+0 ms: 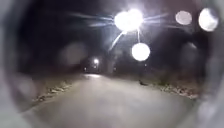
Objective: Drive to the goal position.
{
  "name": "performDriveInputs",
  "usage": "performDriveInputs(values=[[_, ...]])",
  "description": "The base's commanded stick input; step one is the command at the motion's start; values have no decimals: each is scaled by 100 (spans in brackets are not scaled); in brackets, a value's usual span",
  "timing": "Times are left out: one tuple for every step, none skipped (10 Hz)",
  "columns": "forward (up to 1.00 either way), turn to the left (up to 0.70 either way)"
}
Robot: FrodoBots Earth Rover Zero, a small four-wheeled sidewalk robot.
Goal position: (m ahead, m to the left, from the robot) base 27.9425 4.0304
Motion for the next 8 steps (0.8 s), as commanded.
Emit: performDriveInputs(values=[[85, 10], [85, 10], [85, 11], [85, 6], [85, 4], [85, 6], [85, 9], [85, 9]])
